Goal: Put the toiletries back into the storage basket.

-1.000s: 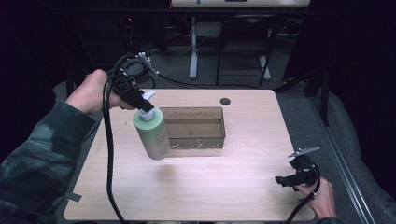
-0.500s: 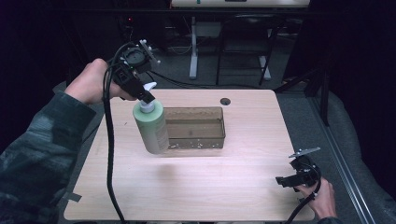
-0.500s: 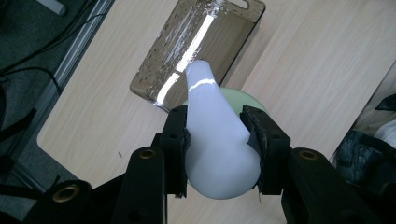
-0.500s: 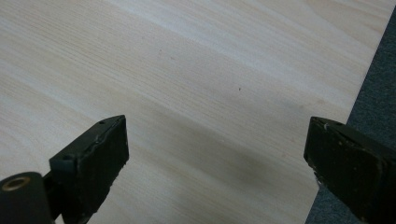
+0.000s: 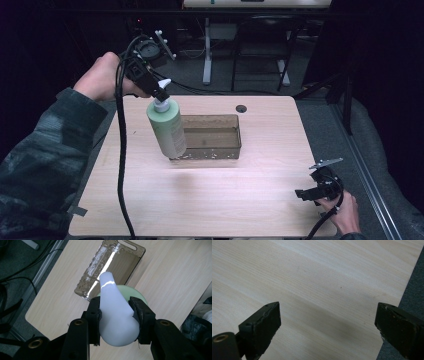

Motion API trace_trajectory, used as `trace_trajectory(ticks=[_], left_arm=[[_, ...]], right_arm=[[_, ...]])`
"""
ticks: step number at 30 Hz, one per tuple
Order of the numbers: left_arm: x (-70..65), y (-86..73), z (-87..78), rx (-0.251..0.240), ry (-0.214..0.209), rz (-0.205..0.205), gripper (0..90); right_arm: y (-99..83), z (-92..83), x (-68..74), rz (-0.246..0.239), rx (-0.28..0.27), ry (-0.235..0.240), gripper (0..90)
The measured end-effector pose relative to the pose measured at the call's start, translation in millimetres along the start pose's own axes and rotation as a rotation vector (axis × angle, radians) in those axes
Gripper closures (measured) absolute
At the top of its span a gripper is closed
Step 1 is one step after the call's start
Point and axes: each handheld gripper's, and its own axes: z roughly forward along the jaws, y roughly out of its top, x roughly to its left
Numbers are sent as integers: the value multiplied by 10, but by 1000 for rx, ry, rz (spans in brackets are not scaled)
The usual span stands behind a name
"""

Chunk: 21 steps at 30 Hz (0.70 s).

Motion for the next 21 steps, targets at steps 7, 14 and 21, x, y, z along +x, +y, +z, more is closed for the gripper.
trace_trajectory(ticks=[7, 14, 21], left_arm=[[36, 58, -30, 6, 14, 2, 628], [103, 118, -40, 6, 25, -12, 628], [157, 199, 10, 13, 30, -26, 628]], right_arm=[[8, 15, 13, -7, 3, 6, 62], [3, 8, 1, -5, 5, 5, 63], [-1, -3, -3, -3, -1, 6, 64]])
